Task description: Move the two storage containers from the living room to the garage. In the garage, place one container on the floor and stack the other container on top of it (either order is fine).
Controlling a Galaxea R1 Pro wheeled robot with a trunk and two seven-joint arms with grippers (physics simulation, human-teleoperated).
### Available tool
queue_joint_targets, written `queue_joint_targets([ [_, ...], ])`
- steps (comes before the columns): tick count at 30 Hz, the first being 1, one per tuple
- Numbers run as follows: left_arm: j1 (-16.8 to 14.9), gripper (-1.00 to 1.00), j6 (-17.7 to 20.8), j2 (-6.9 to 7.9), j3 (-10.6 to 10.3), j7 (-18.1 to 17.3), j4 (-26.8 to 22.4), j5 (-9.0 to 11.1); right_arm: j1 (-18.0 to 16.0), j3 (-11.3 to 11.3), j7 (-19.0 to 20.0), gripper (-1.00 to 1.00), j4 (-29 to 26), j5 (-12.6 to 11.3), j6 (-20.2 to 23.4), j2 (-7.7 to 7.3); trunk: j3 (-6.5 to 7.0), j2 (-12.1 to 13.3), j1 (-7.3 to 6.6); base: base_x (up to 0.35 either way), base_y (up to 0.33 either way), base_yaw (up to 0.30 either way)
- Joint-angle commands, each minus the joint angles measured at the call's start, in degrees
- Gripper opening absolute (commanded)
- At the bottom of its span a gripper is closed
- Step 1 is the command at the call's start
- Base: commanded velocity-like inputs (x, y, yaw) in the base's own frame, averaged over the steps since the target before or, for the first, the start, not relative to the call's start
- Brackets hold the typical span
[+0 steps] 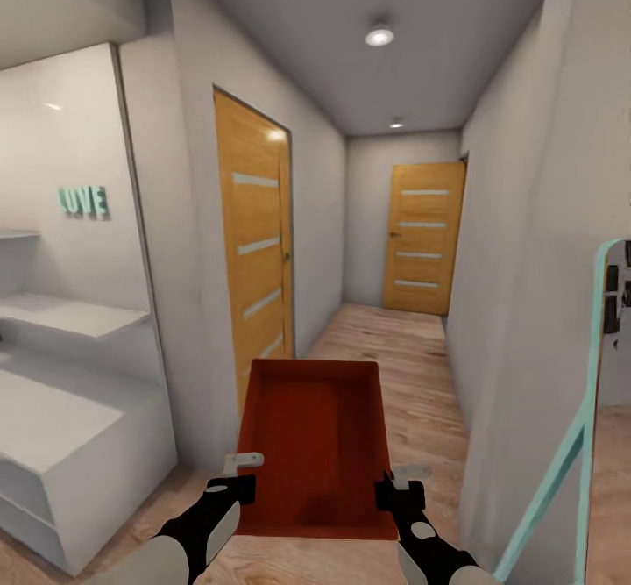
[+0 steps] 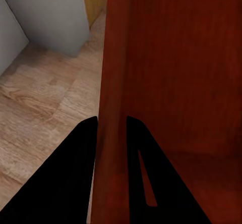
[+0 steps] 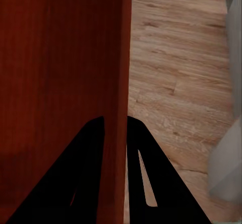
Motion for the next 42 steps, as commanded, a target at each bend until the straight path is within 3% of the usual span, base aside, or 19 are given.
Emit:
queue_joint_targets([
  [1, -0.06, -1.00, 0.43, 0.42, 0.88, 0.76, -0.37, -1.03, -0.05, -1.76, -0.22, -1.00, 0.13, 0.25, -0.20, 0.02, -0.09, -0.07, 0.04, 0.308, 0.166, -0.242],
  [33, -0.07, -1.00, 0.43, 0.42, 0.88, 0.76, -0.37, -1.03, -0.05, -1.83, -0.23, -1.00, 0.13, 0.25, -0.20, 0.02, -0.09, -0.07, 0.04, 0.308, 0.166, -0.242],
  [42, -0.08, -1.00, 0.43, 0.42, 0.88, 0.76, -0.37, -1.03, -0.05, -1.84, -0.23, -1.00, 0.13, 0.17, -0.20, 0.02, -0.09, -0.07, 0.04, 0.308, 0.165, -0.051],
])
